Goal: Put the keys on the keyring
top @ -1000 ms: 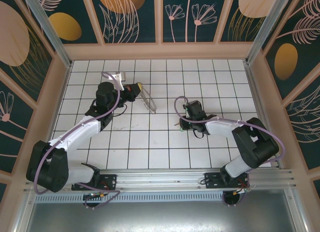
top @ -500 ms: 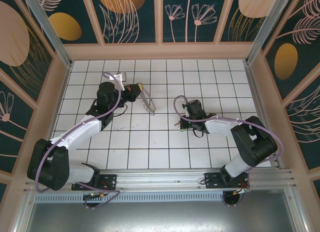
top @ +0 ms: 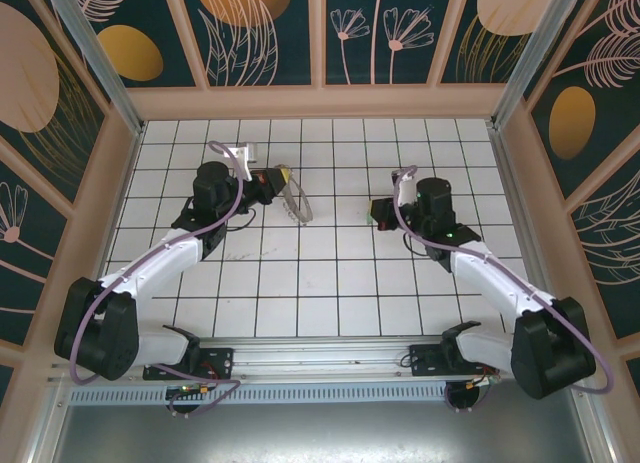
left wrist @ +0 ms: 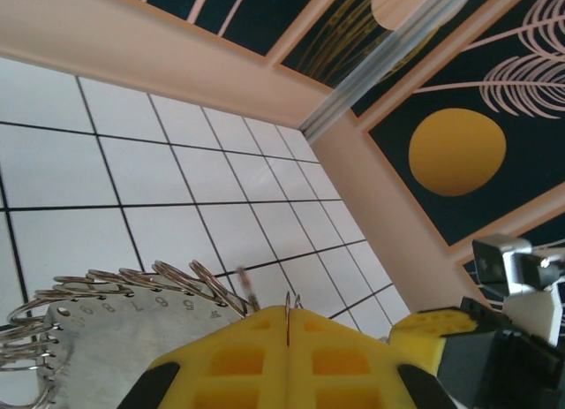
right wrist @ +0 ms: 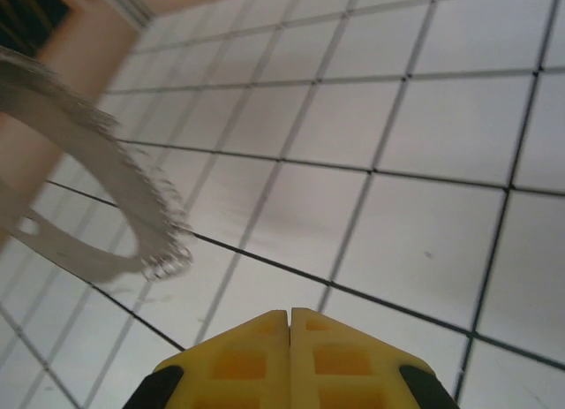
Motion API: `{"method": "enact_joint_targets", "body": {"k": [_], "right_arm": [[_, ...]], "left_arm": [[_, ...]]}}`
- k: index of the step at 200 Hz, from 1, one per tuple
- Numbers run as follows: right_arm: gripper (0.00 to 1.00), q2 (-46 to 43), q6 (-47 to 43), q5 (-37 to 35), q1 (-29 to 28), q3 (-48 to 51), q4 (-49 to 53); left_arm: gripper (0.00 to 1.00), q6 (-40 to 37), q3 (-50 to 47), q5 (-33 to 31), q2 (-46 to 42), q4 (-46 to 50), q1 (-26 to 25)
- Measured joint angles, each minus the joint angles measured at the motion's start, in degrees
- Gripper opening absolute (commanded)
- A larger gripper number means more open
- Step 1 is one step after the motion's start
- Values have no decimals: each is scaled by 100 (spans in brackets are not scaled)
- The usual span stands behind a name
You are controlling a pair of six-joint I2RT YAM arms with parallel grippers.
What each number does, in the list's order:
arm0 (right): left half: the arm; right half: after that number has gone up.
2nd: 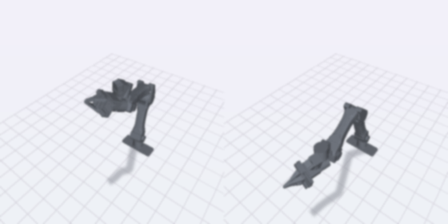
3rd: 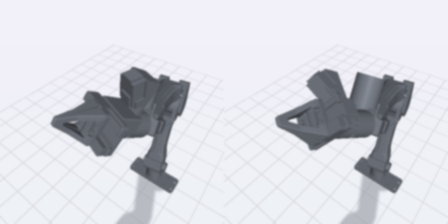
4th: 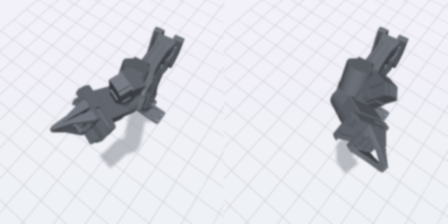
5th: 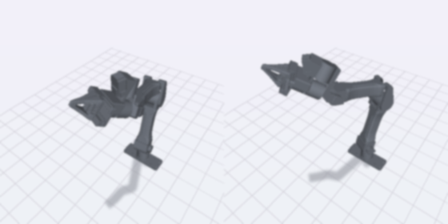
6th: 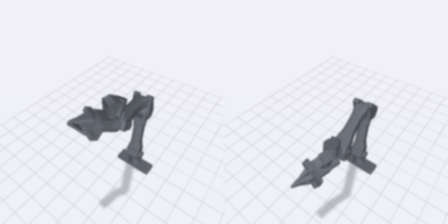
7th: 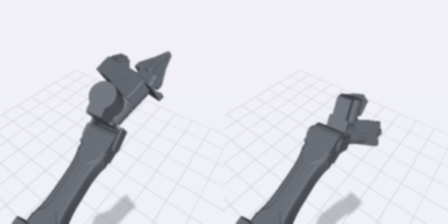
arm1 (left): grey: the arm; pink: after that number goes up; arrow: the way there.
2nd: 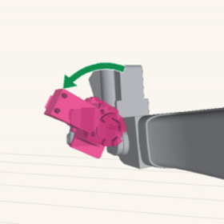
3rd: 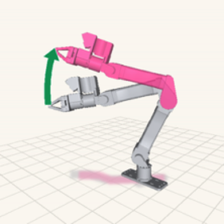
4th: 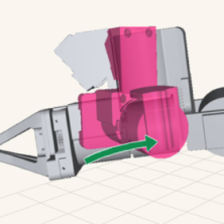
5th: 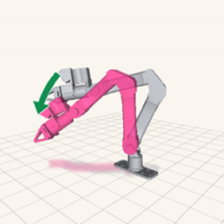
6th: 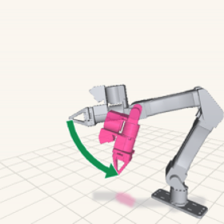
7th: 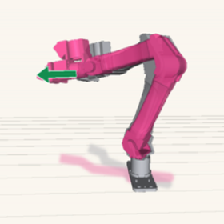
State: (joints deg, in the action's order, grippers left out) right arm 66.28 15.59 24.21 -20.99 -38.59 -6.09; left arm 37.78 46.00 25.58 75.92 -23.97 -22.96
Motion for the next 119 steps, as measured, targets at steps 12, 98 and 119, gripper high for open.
{"method": "enact_joint_targets", "body": {"k": [12, 98, 119], "right_arm": [[0, -127, 35, 382, 149, 4, -212], [0, -713, 756, 2181, 442, 63, -1663], [0, -885, 931, 2236, 442, 136, -1891]], "left_arm": [[0, -22, 44, 109, 0, -9, -4], [0, -424, 387, 734, 103, -208, -557], [0, -564, 522, 846, 205, -247, -732]]}}
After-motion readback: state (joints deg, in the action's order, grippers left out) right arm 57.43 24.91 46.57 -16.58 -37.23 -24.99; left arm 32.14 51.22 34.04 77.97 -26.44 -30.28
